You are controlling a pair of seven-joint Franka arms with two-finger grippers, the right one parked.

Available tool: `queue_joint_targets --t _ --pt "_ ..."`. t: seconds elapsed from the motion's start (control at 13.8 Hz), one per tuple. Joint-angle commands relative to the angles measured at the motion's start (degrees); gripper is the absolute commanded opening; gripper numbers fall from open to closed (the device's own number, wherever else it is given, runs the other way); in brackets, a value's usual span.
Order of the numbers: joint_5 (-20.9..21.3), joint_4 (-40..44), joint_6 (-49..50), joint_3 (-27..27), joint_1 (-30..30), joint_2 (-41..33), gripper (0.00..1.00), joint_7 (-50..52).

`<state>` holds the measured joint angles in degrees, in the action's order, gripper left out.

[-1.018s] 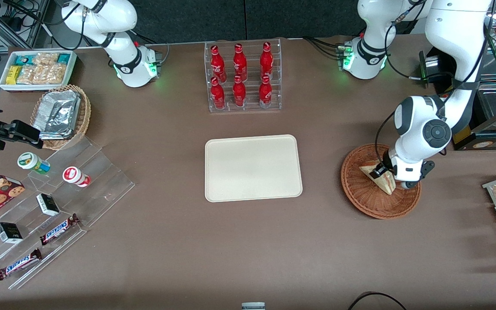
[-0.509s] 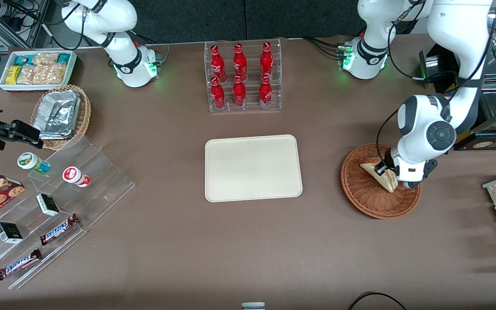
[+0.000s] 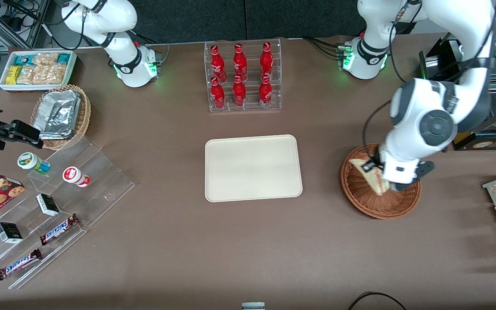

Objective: Place sandwich from basket to tray
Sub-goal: 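Lift the sandwich and carry it with the left gripper over the cream tray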

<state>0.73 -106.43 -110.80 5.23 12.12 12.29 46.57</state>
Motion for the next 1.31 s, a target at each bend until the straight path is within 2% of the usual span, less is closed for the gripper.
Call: queue_joint_targets --t 0.0,0.36,0.65,0.95,1.24 --pt "0.1 3.1 0.7 -0.4 6.8 1.9 0.0 0.1" --pt "-0.6 11.2 -1.9 -0.2 17.4 10.3 0.0 0.2" --pt "-0.4 18.4 -5.1 1.4 23.2 18.9 0.0 0.2" --pt "0.0 26.3 -5.1 1.9 26.9 27.1 0.0 0.0" --pt "0.1 29.4 -5.1 2.0 27.3 32.1 0.0 0.0"
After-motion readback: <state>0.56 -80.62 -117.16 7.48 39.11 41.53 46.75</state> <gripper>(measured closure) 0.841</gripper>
